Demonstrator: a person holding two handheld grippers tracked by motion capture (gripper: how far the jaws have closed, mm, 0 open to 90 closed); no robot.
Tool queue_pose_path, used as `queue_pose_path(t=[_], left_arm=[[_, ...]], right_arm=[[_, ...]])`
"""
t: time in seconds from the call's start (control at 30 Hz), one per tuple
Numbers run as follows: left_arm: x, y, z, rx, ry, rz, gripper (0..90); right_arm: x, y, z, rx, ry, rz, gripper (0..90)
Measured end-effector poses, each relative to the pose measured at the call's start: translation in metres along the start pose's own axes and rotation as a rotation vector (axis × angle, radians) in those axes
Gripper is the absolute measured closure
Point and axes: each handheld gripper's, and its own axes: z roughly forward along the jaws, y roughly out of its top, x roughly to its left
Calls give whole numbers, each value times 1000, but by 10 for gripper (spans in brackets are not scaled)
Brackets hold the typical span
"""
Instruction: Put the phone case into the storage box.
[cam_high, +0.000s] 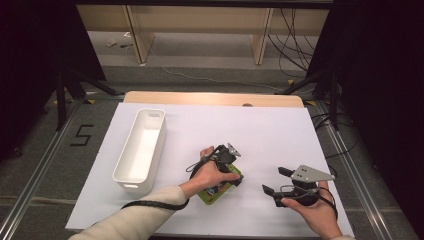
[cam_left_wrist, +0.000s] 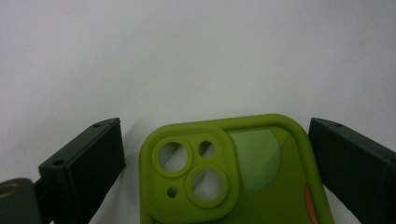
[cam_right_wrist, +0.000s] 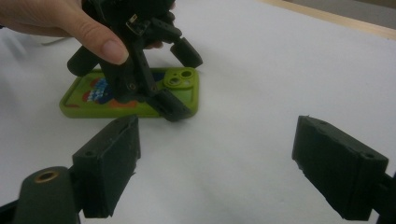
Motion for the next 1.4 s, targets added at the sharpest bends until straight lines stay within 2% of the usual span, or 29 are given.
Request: queue_pose_path(t=[0.63,1.4], left_arm=[[-2,1,-3,1,-3,2,135],[-3,1,-3,0,9,1,149]], right_arm=[[0,0,0,2,1,1,163],[0,0,0,2,2,1,163]])
